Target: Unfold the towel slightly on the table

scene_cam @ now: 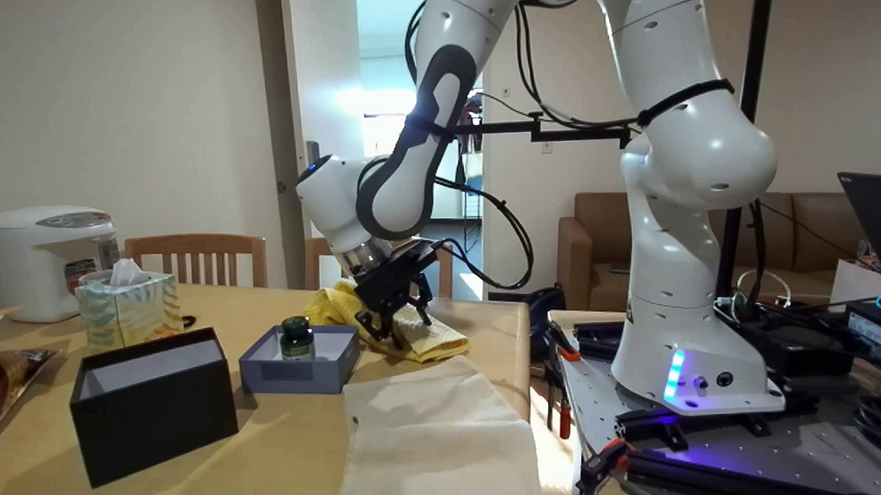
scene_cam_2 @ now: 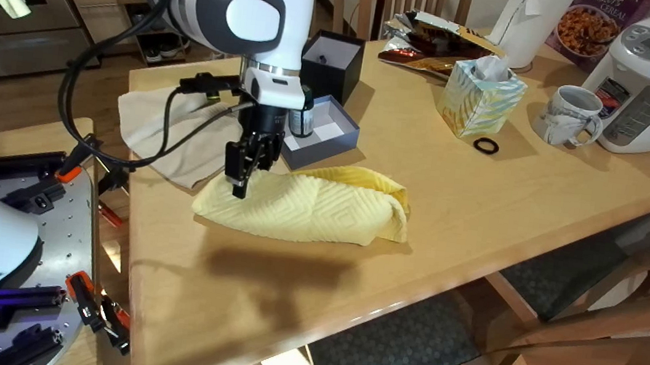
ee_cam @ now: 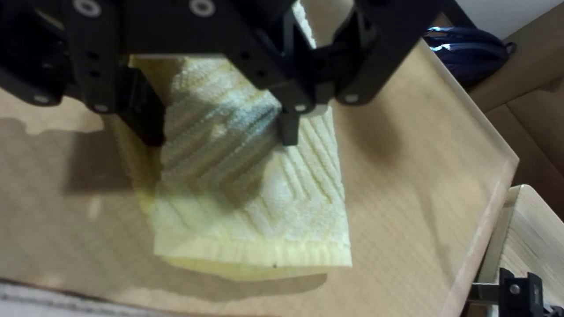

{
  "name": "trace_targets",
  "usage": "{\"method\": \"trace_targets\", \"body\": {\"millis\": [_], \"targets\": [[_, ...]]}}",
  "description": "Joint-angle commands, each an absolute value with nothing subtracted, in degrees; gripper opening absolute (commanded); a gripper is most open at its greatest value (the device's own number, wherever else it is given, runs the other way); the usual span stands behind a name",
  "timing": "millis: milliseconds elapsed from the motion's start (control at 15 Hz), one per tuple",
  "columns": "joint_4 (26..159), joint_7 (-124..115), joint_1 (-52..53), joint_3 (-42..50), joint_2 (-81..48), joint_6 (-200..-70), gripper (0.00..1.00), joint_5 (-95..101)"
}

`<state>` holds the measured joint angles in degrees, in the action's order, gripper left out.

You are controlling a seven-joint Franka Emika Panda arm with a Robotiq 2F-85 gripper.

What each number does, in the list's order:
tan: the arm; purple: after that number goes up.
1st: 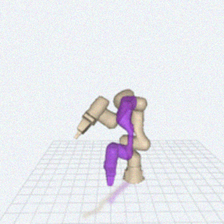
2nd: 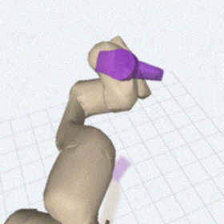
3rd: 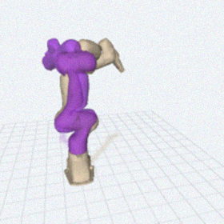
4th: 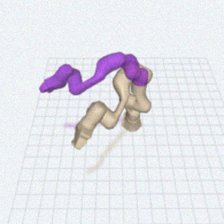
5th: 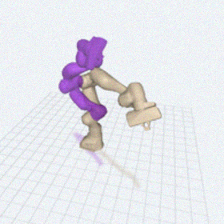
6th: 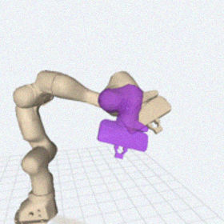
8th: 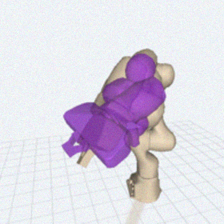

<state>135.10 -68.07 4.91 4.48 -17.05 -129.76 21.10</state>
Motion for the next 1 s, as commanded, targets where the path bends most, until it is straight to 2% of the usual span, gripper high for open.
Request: {"method": "trace_targets", "body": {"millis": [0, 67, 133, 200, 267, 533, 667, 933], "targets": [[134.20, -69.91, 6.13, 5.38, -18.03, -128.18, 0.39, 22.22], [134.30, -69.76, 6.16, 5.47, -17.81, -128.12, 0.33, 21.97], [134.57, -69.34, 6.08, 5.46, -17.71, -128.70, 0.77, 21.62], [134.69, -69.31, 6.13, 5.48, -17.67, -128.71, 0.72, 21.57], [134.79, -69.29, 6.11, 5.48, -17.73, -128.86, 0.73, 21.51], [134.76, -68.92, 6.03, 5.57, -17.66, -128.54, 0.96, 21.32], [134.73, -68.97, 6.07, 5.66, -17.55, -128.13, 1.00, 21.42], [136.03, -69.50, 6.22, 5.98, -14.89, -126.09, 1.00, 21.87]]}}
